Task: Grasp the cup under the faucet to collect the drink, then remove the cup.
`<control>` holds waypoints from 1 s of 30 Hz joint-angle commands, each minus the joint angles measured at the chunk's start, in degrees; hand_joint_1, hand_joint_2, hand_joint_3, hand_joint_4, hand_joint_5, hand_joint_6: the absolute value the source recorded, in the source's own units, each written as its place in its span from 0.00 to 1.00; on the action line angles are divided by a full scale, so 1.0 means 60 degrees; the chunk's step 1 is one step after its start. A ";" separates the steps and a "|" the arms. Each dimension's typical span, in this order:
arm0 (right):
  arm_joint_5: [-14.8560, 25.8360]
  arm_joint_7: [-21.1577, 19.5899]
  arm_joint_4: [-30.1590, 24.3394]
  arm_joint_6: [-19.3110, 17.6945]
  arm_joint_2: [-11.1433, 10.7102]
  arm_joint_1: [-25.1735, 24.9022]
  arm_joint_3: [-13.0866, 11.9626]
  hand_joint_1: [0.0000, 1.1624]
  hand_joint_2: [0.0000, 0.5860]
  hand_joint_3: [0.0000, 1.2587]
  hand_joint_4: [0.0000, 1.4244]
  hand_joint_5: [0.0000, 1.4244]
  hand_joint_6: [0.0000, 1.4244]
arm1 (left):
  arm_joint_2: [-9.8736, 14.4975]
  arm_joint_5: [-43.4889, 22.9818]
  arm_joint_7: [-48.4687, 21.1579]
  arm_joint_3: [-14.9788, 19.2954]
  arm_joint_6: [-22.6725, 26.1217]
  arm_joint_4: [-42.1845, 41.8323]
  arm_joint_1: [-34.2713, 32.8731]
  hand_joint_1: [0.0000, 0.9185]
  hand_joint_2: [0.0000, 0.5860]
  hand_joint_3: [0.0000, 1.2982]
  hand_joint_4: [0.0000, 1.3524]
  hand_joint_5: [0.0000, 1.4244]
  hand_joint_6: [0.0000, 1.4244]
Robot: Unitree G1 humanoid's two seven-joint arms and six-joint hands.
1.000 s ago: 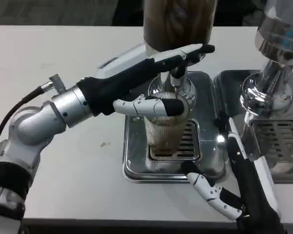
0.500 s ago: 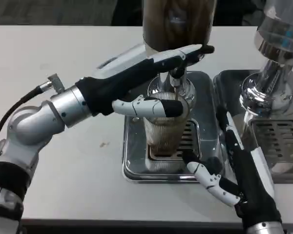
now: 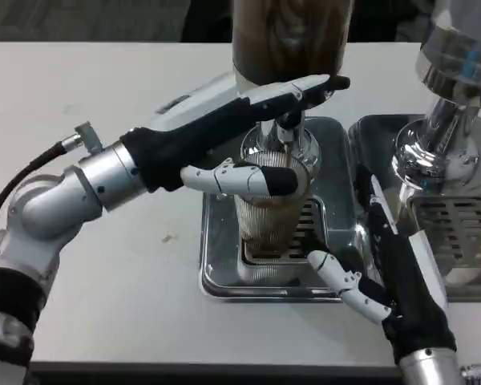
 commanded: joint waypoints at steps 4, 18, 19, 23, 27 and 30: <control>0.0224 0.0264 0.0346 0.0012 0.0024 -0.0389 -0.0096 0.49 0.43 0.00 0.00 0.00 0.02 | 0.0190 0.0301 -0.0429 -0.0243 0.0056 -0.0156 0.0319 0.00 0.13 0.08 0.03 0.08 0.04; 0.0459 0.0678 0.1268 -0.0137 0.0021 -0.1315 -0.0158 0.47 0.43 0.00 0.00 0.00 0.02 | 0.0281 0.0272 -0.0400 -0.0152 0.0152 -0.0343 0.0421 0.00 0.13 0.08 0.03 0.09 0.04; 0.0471 0.0715 0.1317 -0.0141 0.0017 -0.1384 -0.0167 0.47 0.43 0.00 0.00 0.00 0.02 | 0.0292 0.0263 -0.0398 -0.0145 0.0159 -0.0366 0.0432 0.00 0.13 0.08 0.03 0.09 0.04; 0.0570 0.0908 0.1572 -0.0156 -0.0018 -0.1709 -0.0228 0.47 0.43 0.00 0.00 0.00 0.01 | 0.0313 0.0263 -0.0377 -0.0137 0.0174 -0.0403 0.0449 0.00 0.13 0.08 0.03 0.09 0.04; 0.0658 0.1089 0.1830 -0.0172 -0.0035 -0.1938 -0.0268 0.46 0.44 0.00 0.00 0.00 0.00 | 0.0340 0.0265 -0.0361 -0.0129 0.0209 -0.0467 0.0495 0.00 0.13 0.08 0.03 0.09 0.04; 0.0706 0.1169 0.2014 -0.0220 -0.0034 -0.2071 -0.0280 0.46 0.44 0.00 0.00 0.00 0.00 | 0.0370 0.0262 -0.0351 -0.0119 0.0224 -0.0505 0.0523 0.00 0.13 0.08 0.03 0.09 0.04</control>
